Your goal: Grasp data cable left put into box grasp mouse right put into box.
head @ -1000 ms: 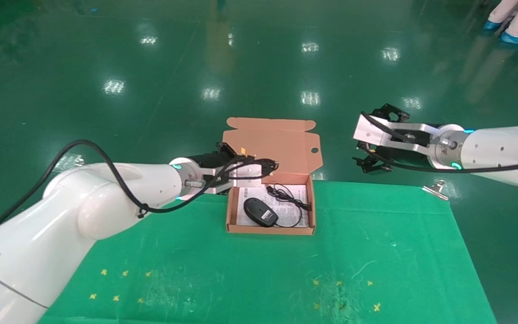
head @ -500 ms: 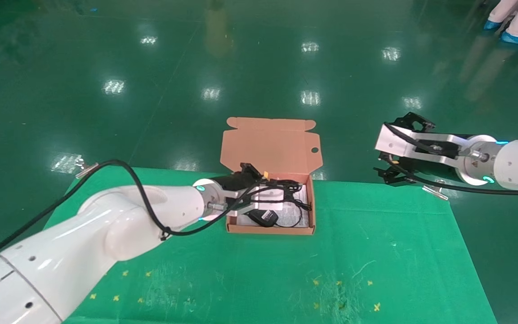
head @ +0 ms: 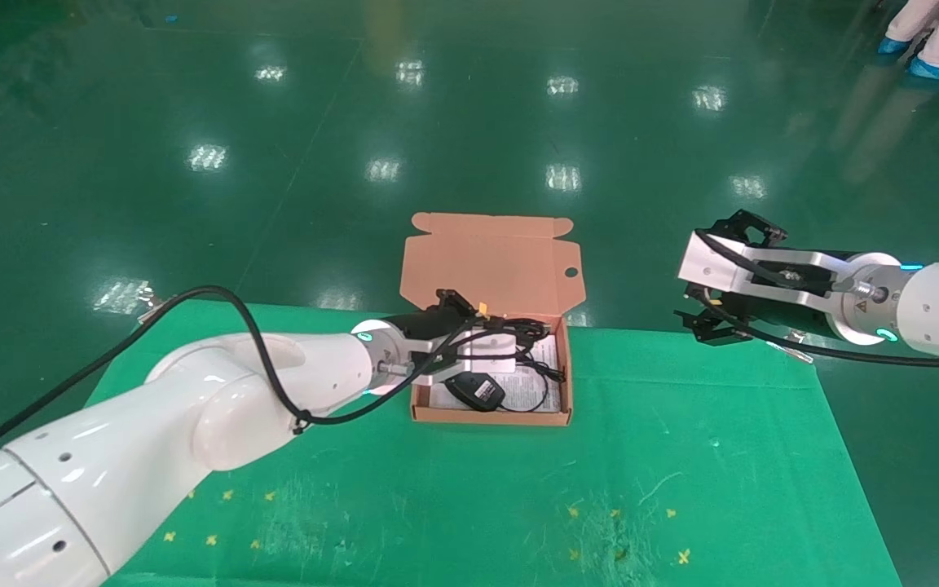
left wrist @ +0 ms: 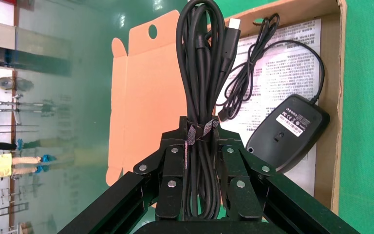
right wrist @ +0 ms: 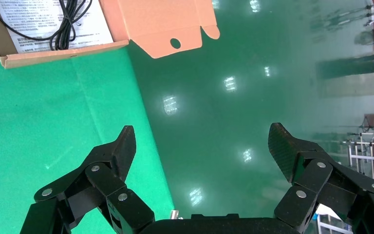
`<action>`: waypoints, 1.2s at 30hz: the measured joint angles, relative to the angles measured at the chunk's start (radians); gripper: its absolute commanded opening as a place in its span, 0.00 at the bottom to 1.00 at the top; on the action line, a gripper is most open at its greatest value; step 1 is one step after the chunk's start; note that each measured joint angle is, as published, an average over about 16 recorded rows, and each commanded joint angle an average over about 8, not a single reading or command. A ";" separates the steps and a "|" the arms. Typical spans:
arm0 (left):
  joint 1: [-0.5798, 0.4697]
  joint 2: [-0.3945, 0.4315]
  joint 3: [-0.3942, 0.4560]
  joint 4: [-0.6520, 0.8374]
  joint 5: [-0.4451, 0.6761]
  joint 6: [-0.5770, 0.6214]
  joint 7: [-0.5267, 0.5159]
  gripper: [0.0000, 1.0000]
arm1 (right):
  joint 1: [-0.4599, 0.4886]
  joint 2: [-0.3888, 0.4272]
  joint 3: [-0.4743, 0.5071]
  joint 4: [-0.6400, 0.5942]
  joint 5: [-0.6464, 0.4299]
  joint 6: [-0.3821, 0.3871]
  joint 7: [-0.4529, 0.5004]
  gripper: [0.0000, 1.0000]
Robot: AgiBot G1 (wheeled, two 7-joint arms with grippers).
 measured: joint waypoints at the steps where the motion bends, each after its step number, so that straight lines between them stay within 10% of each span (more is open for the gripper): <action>1: 0.000 0.000 0.001 0.000 -0.001 -0.001 0.000 1.00 | 0.000 0.000 0.000 0.001 0.000 0.000 0.000 1.00; 36: -0.151 -0.050 -0.126 0.113 0.003 -0.103 -0.089 1.00 | 0.071 -0.013 0.063 -0.024 -0.010 0.061 -0.031 1.00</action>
